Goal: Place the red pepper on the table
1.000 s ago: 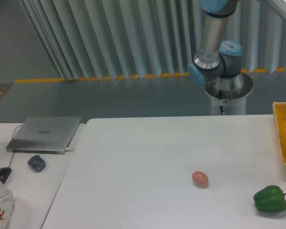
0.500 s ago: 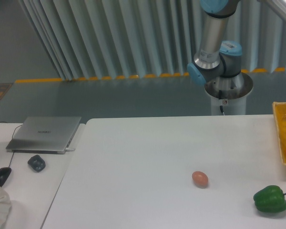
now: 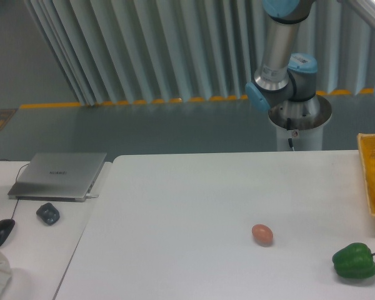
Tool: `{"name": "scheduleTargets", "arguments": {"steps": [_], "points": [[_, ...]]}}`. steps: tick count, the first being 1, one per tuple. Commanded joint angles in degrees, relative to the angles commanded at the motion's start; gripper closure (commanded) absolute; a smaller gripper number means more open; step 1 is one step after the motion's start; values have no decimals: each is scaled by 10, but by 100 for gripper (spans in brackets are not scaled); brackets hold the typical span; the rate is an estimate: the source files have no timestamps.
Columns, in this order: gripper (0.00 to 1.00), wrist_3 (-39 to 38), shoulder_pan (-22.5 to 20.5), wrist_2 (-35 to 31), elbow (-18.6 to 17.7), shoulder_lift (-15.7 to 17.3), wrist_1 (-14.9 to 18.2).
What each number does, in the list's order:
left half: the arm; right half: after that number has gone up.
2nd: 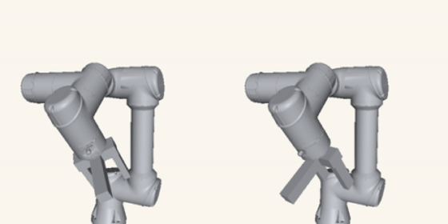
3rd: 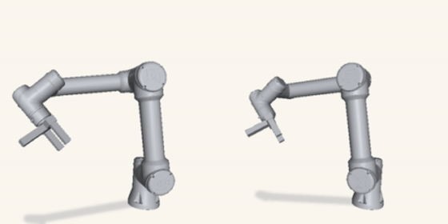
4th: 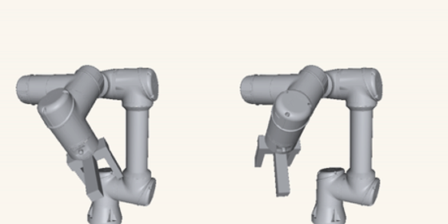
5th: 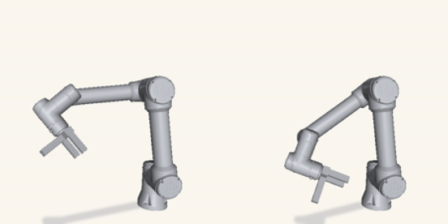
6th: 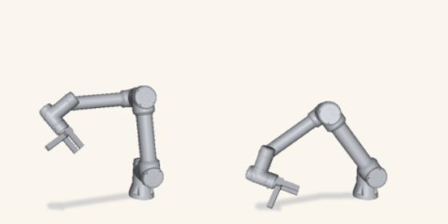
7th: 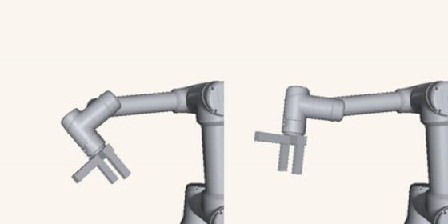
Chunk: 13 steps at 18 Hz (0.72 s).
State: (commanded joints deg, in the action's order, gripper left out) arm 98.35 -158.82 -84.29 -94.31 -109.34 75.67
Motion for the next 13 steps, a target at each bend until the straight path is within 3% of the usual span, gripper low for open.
{"name": "scheduleTargets", "arguments": {"steps": [13], "points": [[56,2,0,-2,8,5,6]]}}
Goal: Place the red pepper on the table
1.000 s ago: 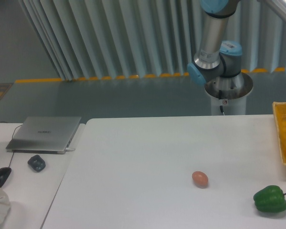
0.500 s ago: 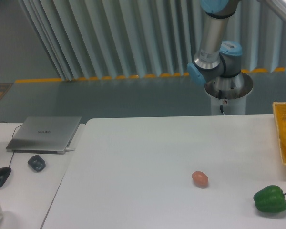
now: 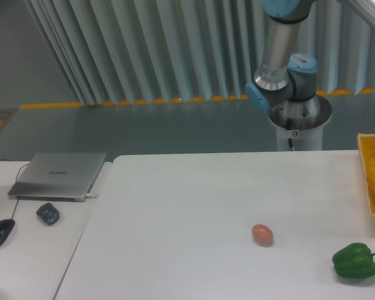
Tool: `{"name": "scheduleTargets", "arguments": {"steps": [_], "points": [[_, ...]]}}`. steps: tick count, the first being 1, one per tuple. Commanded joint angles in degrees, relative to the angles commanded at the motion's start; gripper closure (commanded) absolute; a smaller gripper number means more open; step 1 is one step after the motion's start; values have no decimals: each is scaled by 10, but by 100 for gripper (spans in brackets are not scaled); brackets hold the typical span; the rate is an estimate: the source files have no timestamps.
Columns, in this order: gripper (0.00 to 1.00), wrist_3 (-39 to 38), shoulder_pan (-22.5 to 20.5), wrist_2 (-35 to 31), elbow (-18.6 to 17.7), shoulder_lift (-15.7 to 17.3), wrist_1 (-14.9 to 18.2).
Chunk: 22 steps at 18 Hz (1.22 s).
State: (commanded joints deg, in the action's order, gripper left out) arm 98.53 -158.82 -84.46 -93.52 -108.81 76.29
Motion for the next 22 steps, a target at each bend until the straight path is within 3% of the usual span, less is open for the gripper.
{"name": "scheduleTargets", "arguments": {"steps": [3,15,20,22], "points": [[55,1,0,0,5,3,5],[55,0,12,2,88,10,120],[55,-60,41,19,102,12,127],[55,-96,52,55,102,12,125]]}}
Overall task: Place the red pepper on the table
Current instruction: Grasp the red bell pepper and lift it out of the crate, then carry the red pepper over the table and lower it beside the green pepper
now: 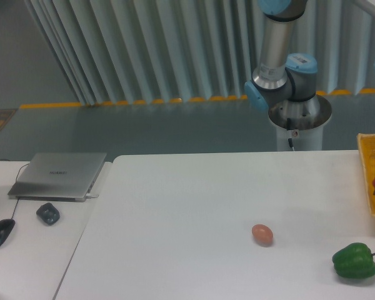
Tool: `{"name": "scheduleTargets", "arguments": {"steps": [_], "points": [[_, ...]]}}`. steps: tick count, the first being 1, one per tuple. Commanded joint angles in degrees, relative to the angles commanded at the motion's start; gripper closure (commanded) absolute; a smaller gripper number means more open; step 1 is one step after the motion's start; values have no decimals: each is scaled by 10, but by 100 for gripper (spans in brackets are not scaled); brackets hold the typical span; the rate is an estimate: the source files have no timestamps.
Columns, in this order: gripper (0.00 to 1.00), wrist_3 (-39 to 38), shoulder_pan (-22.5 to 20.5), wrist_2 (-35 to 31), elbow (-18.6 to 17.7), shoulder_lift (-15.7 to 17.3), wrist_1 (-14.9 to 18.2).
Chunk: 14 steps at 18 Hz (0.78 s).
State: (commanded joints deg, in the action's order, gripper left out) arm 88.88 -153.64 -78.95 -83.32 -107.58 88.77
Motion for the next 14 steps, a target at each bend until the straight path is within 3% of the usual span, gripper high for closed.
{"name": "scheduleTargets", "arguments": {"steps": [2,6,8,11,14], "points": [[55,-64,15,25,1,0,-6],[55,-129,54,29,-5,-6,-51],[55,-193,80,25,-10,-13,-90],[55,-223,108,-8,-32,-15,-147],[55,-250,130,-46,-40,-21,-177]]}}
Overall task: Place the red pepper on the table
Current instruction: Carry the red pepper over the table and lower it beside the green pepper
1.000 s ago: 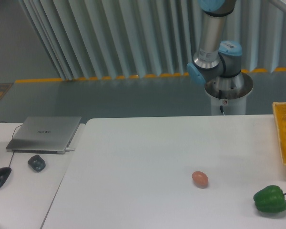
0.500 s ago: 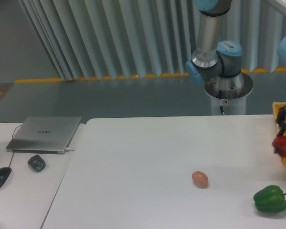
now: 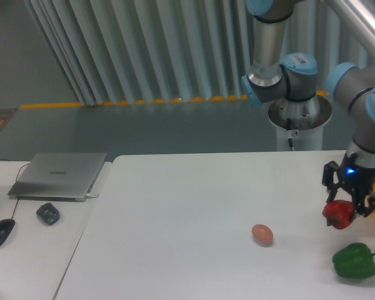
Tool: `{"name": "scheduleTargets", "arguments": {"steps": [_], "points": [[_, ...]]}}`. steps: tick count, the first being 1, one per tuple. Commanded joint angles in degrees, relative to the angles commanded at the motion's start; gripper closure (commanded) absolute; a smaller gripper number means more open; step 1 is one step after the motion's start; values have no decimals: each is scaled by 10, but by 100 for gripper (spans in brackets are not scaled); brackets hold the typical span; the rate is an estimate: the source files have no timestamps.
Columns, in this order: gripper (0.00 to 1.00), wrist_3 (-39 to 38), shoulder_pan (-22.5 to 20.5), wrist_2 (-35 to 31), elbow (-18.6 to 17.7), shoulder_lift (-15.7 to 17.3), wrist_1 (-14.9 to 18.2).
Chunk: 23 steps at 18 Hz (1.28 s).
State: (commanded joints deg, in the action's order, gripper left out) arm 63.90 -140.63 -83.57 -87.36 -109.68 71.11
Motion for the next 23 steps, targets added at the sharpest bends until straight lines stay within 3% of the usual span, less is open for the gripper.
{"name": "scheduleTargets", "arguments": {"steps": [4,9,18,19,23], "points": [[55,-18,30,-62,-7,-12,-32],[54,-26,37,-63,-13,-16,-37],[38,-26,45,-66,-25,-24,-40],[26,-26,47,-66,-26,-24,-40],[23,-26,48,-76,-26,-24,-40]]}}
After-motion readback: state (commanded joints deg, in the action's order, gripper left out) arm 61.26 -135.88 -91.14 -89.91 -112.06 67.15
